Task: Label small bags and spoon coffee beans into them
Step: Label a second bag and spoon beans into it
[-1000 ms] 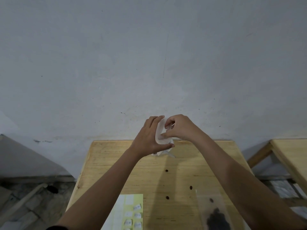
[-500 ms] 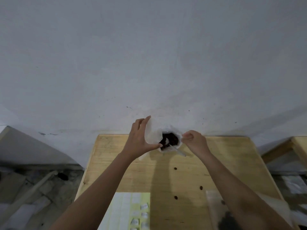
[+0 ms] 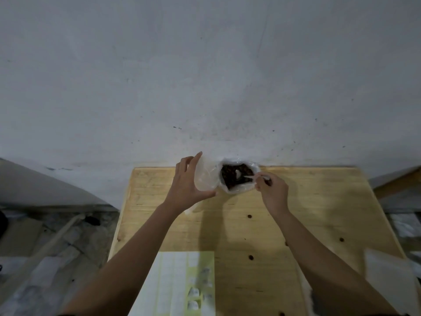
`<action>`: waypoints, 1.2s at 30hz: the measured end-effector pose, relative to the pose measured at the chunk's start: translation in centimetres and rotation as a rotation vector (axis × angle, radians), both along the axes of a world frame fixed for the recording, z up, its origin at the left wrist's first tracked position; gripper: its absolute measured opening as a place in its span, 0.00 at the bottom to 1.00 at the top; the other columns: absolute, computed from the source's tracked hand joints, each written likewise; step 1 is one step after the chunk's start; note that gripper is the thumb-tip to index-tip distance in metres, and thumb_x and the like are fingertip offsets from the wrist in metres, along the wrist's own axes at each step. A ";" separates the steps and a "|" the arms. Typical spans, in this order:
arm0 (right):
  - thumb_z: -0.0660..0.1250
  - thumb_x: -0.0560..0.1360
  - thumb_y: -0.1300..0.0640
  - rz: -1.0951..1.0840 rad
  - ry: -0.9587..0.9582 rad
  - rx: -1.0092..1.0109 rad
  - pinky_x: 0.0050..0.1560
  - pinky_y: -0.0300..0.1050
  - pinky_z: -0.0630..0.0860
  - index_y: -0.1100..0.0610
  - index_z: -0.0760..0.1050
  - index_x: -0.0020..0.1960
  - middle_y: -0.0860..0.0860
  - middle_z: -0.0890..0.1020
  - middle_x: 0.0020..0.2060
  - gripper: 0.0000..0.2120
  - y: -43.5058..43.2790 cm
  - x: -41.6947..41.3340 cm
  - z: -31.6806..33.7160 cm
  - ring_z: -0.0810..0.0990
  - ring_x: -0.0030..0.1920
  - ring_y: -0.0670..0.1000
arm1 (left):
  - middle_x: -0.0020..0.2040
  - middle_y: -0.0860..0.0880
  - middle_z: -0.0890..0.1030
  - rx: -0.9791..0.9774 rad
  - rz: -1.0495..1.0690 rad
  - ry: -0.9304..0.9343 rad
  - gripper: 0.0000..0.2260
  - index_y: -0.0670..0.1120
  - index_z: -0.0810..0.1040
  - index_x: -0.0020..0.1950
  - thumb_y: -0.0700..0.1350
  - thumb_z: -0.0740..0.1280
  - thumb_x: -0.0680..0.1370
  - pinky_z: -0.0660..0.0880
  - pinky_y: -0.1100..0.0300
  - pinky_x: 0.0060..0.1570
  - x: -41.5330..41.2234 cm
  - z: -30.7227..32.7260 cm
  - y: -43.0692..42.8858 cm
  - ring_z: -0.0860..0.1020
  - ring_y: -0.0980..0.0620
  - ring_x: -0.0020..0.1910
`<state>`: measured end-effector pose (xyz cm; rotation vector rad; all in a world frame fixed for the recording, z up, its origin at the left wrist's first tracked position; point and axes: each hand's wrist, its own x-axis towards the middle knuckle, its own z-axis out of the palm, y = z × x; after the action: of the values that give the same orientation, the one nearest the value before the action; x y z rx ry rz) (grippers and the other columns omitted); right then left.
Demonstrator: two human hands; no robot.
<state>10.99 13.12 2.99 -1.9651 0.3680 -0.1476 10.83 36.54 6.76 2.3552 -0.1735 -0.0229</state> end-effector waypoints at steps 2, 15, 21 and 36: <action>0.65 0.77 0.59 -0.025 -0.042 -0.066 0.46 0.60 0.79 0.64 0.80 0.51 0.59 0.82 0.39 0.09 -0.4 0.2 0.2 0.81 0.39 0.58 | 0.67 0.50 0.60 -0.004 -0.007 -0.006 0.49 0.52 0.54 0.76 0.55 0.79 0.62 0.59 0.60 0.62 0.2 -0.2 0.0 0.58 0.54 0.65; 0.64 0.76 0.66 -0.289 0.178 0.515 0.34 0.42 0.71 0.70 0.78 0.47 0.54 0.73 0.28 0.07 2.4 1.0 -0.9 0.70 0.29 0.50 | 0.68 0.50 0.59 0.011 -0.023 0.044 0.50 0.53 0.52 0.76 0.55 0.78 0.62 0.60 0.61 0.61 -0.4 -1.2 0.8 0.56 0.55 0.67; 0.64 0.76 0.67 -0.466 0.191 0.727 0.26 0.33 0.73 0.61 0.73 0.37 0.55 0.73 0.30 0.09 1.0 1.1 -0.2 0.72 0.28 0.47 | 0.69 0.47 0.59 0.108 0.004 0.042 0.52 0.50 0.50 0.77 0.55 0.78 0.62 0.59 0.58 0.64 -0.5 -1.3 0.7 0.56 0.50 0.68; 0.64 0.76 0.66 -0.003 -0.023 0.411 0.28 0.35 0.72 0.62 0.80 0.43 0.50 0.78 0.26 0.06 -4.0 -2.8 7.2 0.74 0.27 0.45 | 0.69 0.44 0.58 0.209 -0.122 0.034 0.53 0.45 0.50 0.76 0.55 0.78 0.62 0.56 0.58 0.68 0.0 -1.4 -6.3 0.57 0.46 0.68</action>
<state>8.20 9.09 10.17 -1.5563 0.3555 -0.0880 10.82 30.28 5.40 2.5467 -0.3113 -0.1472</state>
